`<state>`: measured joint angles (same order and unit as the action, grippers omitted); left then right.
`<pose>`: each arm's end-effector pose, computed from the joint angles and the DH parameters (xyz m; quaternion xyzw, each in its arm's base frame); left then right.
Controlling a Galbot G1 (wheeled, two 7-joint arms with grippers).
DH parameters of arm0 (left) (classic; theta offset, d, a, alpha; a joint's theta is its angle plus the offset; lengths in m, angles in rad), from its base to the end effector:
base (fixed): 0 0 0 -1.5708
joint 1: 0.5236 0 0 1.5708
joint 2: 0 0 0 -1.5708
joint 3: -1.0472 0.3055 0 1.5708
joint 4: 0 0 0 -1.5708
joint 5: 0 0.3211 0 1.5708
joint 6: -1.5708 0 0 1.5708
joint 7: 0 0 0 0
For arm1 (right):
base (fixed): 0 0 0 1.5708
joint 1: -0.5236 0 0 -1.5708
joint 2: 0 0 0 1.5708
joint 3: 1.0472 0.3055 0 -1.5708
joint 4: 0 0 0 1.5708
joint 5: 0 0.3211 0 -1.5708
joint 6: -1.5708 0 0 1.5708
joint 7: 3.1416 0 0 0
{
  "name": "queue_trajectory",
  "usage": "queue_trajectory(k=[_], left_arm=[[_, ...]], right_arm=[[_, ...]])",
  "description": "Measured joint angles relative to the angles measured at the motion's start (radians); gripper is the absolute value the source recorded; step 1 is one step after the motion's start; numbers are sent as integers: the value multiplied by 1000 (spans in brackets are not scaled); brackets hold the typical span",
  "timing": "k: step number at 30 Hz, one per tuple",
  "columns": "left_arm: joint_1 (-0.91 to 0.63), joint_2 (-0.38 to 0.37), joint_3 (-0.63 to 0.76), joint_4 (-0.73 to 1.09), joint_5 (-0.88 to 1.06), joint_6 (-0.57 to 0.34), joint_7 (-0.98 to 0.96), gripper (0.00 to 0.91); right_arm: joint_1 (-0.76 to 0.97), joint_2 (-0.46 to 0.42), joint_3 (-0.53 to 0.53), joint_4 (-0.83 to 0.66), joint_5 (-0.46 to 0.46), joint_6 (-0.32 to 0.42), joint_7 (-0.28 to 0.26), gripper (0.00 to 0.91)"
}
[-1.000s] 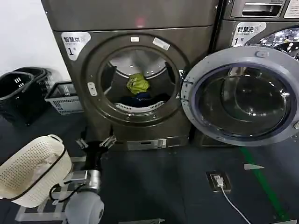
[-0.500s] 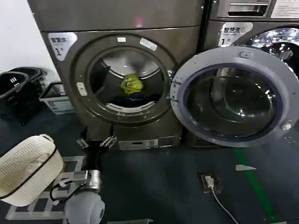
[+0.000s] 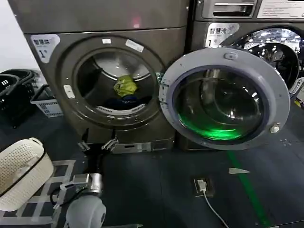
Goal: Grasp the clothes from the dryer.
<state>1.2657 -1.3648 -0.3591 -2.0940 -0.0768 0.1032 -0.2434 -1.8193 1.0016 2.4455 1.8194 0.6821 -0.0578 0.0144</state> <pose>0.2351 -0.0149 -0.2072 -0.0038 0.9956 0.0235 0.0903 -0.0999 -0.3682 0.0508 0.5598 0.7357 -0.2791 0.2596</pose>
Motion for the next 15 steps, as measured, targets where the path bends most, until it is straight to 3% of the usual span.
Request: queue_trajectory(k=[15], left_arm=[[-19,-4,-2,4,6,-10,9,907]], right_arm=[[-7,8,13,7,-3,45,-21,907]])
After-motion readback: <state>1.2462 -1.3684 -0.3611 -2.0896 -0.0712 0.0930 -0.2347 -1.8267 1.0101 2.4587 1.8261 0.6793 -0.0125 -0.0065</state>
